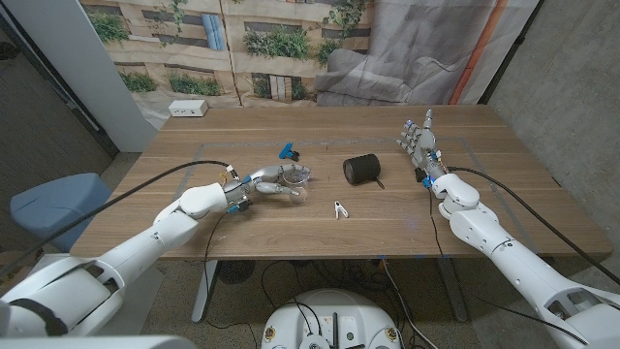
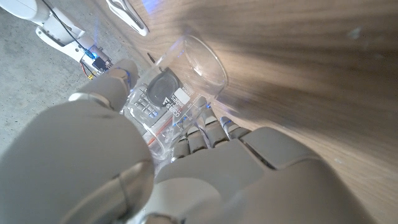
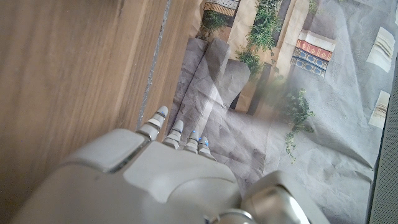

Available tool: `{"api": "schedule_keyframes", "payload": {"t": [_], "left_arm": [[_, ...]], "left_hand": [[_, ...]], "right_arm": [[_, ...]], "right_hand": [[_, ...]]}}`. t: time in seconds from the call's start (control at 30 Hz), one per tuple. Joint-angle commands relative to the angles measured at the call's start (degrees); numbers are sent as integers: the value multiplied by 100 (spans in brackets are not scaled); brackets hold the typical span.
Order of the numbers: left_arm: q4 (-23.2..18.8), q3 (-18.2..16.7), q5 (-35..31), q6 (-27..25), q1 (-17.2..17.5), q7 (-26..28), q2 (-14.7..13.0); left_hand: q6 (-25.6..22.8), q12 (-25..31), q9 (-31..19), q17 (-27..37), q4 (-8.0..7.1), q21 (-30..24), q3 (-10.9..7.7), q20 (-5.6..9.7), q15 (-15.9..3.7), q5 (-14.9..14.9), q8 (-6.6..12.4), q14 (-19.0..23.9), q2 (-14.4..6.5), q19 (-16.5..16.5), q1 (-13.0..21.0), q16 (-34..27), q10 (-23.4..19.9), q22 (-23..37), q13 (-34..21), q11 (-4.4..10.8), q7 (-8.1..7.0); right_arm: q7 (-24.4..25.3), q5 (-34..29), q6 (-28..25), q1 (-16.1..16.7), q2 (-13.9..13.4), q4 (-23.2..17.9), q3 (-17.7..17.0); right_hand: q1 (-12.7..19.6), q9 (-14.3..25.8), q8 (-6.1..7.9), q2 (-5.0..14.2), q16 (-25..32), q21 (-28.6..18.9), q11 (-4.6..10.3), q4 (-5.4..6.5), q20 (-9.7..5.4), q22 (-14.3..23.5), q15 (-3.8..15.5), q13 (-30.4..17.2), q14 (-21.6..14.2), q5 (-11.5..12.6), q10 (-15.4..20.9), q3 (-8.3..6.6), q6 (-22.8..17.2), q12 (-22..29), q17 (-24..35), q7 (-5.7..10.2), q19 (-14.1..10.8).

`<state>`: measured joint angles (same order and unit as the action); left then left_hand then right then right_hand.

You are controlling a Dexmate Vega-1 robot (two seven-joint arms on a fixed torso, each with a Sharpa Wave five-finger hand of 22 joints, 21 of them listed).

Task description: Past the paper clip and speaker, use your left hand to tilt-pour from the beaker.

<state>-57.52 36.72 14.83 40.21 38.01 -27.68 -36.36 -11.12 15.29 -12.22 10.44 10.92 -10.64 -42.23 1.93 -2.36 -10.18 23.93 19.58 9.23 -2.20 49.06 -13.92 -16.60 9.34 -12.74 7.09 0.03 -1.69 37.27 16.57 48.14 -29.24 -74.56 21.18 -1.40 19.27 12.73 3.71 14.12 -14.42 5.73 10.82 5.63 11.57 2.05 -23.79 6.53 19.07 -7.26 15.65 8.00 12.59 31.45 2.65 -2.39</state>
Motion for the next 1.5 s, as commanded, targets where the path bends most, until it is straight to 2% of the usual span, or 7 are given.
{"api": "schedule_keyframes", "payload": {"t": [0.03, 0.37, 0.57, 0.7, 0.83, 0.93, 1.5], "left_arm": [[46, -81, -105, 31, 170, 492, 104], [73, -53, -70, 100, 229, 577, 223], [159, -55, -74, 224, 225, 685, 351], [182, -55, -59, 222, 214, 702, 381], [199, -78, -66, 265, 221, 782, 407], [215, -94, -81, 296, 217, 844, 423], [-195, -215, -146, 207, 198, 973, 229]], "left_hand": [[-195, 98, -57, 42, -8, -59, 135, 376, -639, -11, 177, 262, -2, 183, 223, -80, -298, 13, -73, 47, -16], [-546, 298, -169, 159, -47, -77, 458, 460, -826, -31, 539, 753, -116, 553, 576, -318, -850, 15, -244, 175, -73], [-871, 525, -305, 319, -67, -84, 754, 511, -972, -55, 905, 1165, -281, 874, 851, -615, -1342, 15, -457, 325, -211], [-950, 605, -375, 427, -74, -84, 871, 479, -1010, -68, 1050, 1352, -383, 1006, 983, -773, -1446, 16, -573, 353, -193], [-1030, 957, -557, 716, -85, -64, 1197, 490, -1062, -98, 1370, 1525, -552, 1194, 1236, -1018, -1849, 21, -905, 408, -253], [-1103, 1074, -632, 841, -77, -65, 1307, 492, -1082, -121, 1519, 1601, -628, 1284, 1369, -1118, -1935, 23, -1041, 431, -282], [-1155, 1307, -801, 1146, -117, -55, 1575, 456, -1072, -196, 1821, 1631, -842, 1400, 1539, -1291, -2055, 29, -1348, 441, -258]], "right_arm": [[-1, -1, 1, 0, 0, 2, 0], [-1, -1, 1, 1, 0, 2, 0], [-1, -1, 1, 1, 0, 2, 0], [-2, -1, 2, 0, 0, 3, 0], [-2, 0, 0, 0, -1, 2, 0], [-2, 0, 0, 0, -1, 1, 0], [-1, 0, 0, 1, -2, 0, -1]], "right_hand": [[15, 8, 31, 499, 17, -41, -16, -2, 37, 26, 112, -26, 31, 35, -53, 40, 41, 35, 33, 14, -5], [15, 8, 31, 499, 17, -41, -16, -2, 37, 26, 112, -26, 31, 35, -53, 40, 41, 35, 33, 14, -5], [15, 8, 31, 499, 17, -41, -16, -2, 37, 26, 112, -26, 31, 35, -53, 40, 41, 35, 33, 14, -5], [15, 8, 31, 499, 17, -41, -16, -2, 37, 26, 112, -26, 31, 35, -53, 40, 41, 35, 33, 14, -5], [15, 8, 31, 499, 17, -41, -16, -2, 37, 26, 112, -26, 31, 35, -53, 40, 41, 35, 33, 14, -5], [15, 8, 31, 499, 17, -41, -16, -2, 37, 26, 112, -26, 31, 35, -53, 40, 41, 35, 33, 14, -5], [15, 8, 31, 499, 17, -41, -16, -2, 37, 26, 112, -26, 31, 35, -53, 40, 41, 35, 33, 14, -5]]}}
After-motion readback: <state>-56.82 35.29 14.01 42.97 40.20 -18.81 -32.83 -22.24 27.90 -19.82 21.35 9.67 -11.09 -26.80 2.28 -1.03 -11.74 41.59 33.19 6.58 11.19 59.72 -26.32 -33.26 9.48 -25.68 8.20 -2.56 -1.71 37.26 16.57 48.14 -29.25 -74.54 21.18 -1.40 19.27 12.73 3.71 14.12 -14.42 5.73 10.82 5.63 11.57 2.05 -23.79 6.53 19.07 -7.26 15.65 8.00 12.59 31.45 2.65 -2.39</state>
